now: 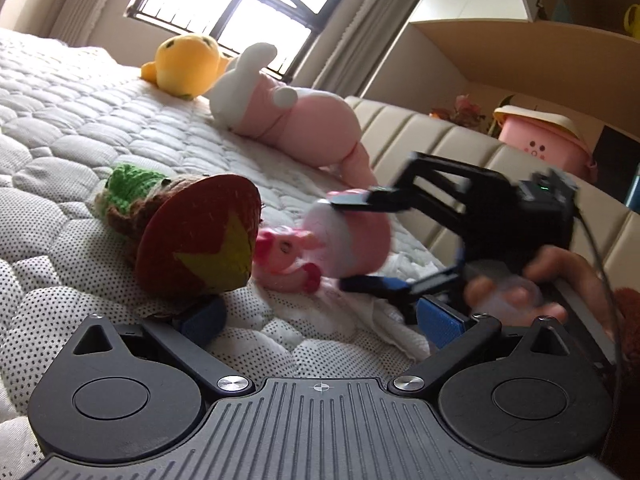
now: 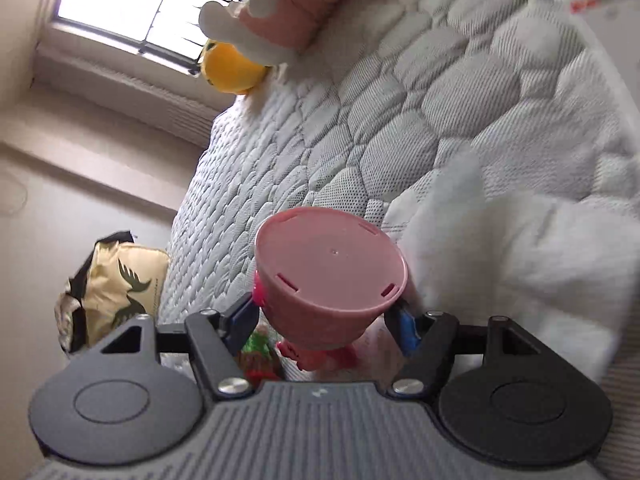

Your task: Clean container

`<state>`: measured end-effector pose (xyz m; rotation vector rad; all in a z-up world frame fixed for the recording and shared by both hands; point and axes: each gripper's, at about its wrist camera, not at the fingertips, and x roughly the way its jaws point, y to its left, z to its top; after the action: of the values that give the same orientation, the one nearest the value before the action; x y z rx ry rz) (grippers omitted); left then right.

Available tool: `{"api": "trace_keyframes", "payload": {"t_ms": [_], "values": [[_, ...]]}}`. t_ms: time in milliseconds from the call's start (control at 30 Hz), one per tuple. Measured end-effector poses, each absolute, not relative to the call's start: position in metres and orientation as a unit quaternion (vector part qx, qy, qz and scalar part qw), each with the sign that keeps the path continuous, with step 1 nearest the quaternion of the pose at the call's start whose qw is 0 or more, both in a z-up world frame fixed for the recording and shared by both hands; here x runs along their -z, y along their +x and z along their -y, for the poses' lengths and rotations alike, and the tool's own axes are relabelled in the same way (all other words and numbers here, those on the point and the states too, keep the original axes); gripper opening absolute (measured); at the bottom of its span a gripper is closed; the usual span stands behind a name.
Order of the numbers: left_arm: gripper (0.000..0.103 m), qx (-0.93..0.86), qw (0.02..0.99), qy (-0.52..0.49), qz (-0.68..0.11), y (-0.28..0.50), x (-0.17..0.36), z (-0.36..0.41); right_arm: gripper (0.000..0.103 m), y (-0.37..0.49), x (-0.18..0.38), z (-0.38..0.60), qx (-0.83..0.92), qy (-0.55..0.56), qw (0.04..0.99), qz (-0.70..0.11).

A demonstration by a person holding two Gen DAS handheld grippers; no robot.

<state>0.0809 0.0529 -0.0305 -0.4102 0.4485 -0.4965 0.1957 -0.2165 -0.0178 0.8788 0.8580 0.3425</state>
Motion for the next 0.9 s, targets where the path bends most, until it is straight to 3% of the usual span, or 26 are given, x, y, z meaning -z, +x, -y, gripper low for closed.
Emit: {"api": "trace_keyframes", "payload": {"t_ms": [200, 400, 533, 667, 800, 900], "values": [[0.103, 0.255, 0.933, -0.145, -0.209, 0.071, 0.017, -0.040, 0.071, 0.133, -0.031, 0.221, -0.182, 0.231, 0.875, -0.385], [0.103, 0.282, 0.934, 0.130, -0.178, 0.037, 0.001, 0.039, 0.070, 0.092, -0.040, 0.198, -0.217, 0.128, 0.890, -0.380], [0.103, 0.267, 0.927, 0.210, -0.162, 0.019, 0.002, 0.070, 0.070, 0.070, -0.041, 0.181, -0.254, 0.089, 0.895, -0.355], [0.103, 0.259, 0.937, 0.166, -0.168, 0.025, 0.000, 0.058, 0.070, 0.047, -0.040, 0.161, -0.278, 0.005, 0.907, -0.316], [0.103, 0.293, 0.934, 0.067, -0.193, 0.031, -0.001, 0.029, 0.071, 0.028, -0.042, 0.166, -0.303, 0.003, 0.903, -0.304], [0.103, 0.313, 0.931, 0.066, -0.175, 0.024, -0.002, 0.027, 0.072, 0.020, -0.045, 0.177, -0.327, 0.016, 0.895, -0.303]]}}
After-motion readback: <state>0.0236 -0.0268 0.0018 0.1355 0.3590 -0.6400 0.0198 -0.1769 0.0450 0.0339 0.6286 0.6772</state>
